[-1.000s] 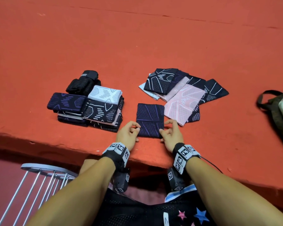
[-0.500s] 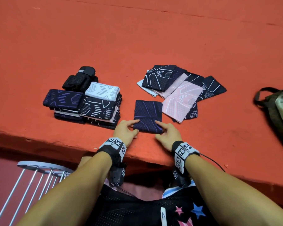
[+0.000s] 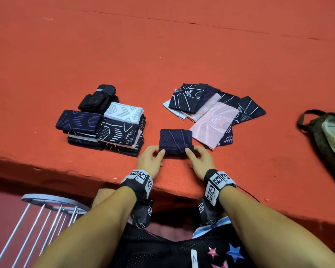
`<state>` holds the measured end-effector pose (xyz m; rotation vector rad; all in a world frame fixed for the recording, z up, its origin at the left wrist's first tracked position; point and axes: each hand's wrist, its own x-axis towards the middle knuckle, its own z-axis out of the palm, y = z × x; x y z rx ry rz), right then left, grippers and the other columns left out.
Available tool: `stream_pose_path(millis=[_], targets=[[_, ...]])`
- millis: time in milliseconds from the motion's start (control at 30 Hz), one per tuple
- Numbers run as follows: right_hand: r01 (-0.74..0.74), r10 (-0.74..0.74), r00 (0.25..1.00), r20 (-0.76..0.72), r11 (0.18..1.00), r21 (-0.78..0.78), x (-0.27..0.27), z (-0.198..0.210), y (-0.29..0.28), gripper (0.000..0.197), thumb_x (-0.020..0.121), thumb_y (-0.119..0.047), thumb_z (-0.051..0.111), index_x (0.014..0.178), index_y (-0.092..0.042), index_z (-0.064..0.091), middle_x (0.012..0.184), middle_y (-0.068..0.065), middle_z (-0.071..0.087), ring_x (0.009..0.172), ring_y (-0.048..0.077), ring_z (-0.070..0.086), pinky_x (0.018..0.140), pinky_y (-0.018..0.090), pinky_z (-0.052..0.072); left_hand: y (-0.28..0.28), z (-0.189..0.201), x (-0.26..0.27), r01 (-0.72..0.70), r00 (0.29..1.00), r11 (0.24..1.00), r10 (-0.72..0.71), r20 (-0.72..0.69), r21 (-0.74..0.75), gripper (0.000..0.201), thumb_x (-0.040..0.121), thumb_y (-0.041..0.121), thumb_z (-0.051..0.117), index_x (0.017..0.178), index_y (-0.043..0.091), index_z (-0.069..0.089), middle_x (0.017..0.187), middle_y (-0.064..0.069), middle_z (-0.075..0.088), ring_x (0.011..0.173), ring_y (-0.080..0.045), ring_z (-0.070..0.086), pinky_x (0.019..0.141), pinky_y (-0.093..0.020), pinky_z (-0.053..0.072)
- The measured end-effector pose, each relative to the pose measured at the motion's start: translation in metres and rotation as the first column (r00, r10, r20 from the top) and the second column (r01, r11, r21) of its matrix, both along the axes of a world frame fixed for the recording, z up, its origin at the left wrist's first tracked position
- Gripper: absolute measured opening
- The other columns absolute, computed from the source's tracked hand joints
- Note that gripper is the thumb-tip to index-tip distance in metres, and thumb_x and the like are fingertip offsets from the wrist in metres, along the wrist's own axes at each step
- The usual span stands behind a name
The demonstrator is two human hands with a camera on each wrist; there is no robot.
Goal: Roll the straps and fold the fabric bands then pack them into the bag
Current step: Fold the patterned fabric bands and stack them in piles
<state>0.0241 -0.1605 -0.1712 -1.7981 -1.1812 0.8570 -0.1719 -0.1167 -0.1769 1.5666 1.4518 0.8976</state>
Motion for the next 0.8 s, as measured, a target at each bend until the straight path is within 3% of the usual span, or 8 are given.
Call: stream_pose_path(millis=[67,133,267,467,633,733,800], targets=[[-0.028,0.028,0.999,0.016,0.999,-0.027,0.0021,-0.0017,-0.0007,0.025,0.075,-0.058,0.070,0.094,-0.042,0.068,0.099,-0.007,0.071,0.080,0.018,0.070,0.084,0.040,0.057,-0.0004,0.0024,-0.0028,0.001,1.000,1.000,-0.002,-0.020,-0.029,0.013,0.099,0.036,0.058,0.100,0.025,0.065,0.081,0.003,0.069,0.054,-0.002,0.064,0.067,-0.025,0.046],[-0.068,0.072,0.994,0.081,0.997,-0.047,0.0041,-0.0048,-0.0006,0.017,0.075,-0.043,0.075,0.091,-0.040,0.068,0.094,-0.005,0.071,0.079,0.019,0.069,0.084,0.040,0.056,0.0004,0.0044,-0.0040,0.004,1.000,0.999,-0.005,-0.031,-0.043,0.014,0.100,0.038,0.055,0.097,0.026,0.062,0.073,0.006,0.067,0.052,-0.002,0.063,0.067,-0.027,0.047],[-0.052,0.057,0.996,0.063,0.996,-0.066,0.0071,-0.0058,-0.0006,0.008,0.087,-0.038,0.070,0.087,-0.030,0.071,0.063,-0.005,0.067,0.059,0.014,0.064,0.075,0.039,0.057,0.0027,0.0056,-0.0042,0.038,0.999,0.997,-0.036,0.032,-0.068,0.016,0.094,0.048,0.062,0.094,0.032,0.061,0.091,0.012,0.069,0.053,-0.011,0.067,0.068,-0.033,0.056],[-0.007,0.015,0.990,0.138,0.998,-0.057,0.0027,-0.0079,0.0012,0.025,0.091,-0.050,0.060,0.093,-0.028,0.071,0.077,-0.005,0.068,0.075,0.019,0.067,0.080,0.038,0.054,0.0030,0.0041,-0.0066,0.070,0.994,0.994,-0.063,0.084,-0.079,0.018,0.087,0.039,0.074,0.099,0.033,0.062,0.099,0.012,0.071,0.055,-0.013,0.068,0.066,-0.028,0.054],[0.054,-0.047,0.990,0.133,0.997,-0.055,0.0025,-0.0078,0.0050,0.038,0.084,-0.064,0.056,0.078,-0.029,0.068,0.072,-0.004,0.069,0.073,0.019,0.068,0.080,0.037,0.054,0.0050,0.0026,-0.0053,0.068,0.998,0.996,-0.068,0.007,-0.064,0.011,0.094,0.034,0.066,0.102,0.027,0.063,0.099,0.009,0.069,0.051,-0.010,0.065,0.064,-0.026,0.053],[0.091,-0.082,0.988,0.130,0.994,-0.065,0.0019,-0.0084,0.0074,0.034,0.089,-0.056,0.060,0.073,-0.027,0.068,0.063,-0.003,0.067,0.069,0.019,0.068,0.076,0.037,0.056,0.0045,0.0051,-0.0014,0.003,0.999,0.999,-0.005,-0.038,-0.051,0.009,0.095,0.038,0.063,0.098,0.030,0.063,0.089,0.007,0.066,0.046,-0.009,0.061,0.054,-0.016,0.046],[0.108,-0.097,0.983,0.153,0.992,-0.068,0.0014,-0.0073,0.0081,0.031,0.091,-0.051,0.061,0.077,-0.025,0.069,0.065,-0.003,0.068,0.070,0.018,0.068,0.076,0.035,0.055,0.0047,0.0067,0.0018,-0.015,0.997,0.999,0.011,-0.075,-0.043,0.011,0.095,0.042,0.063,0.096,0.031,0.063,0.083,0.007,0.064,0.045,-0.010,0.062,0.056,-0.021,0.047]])
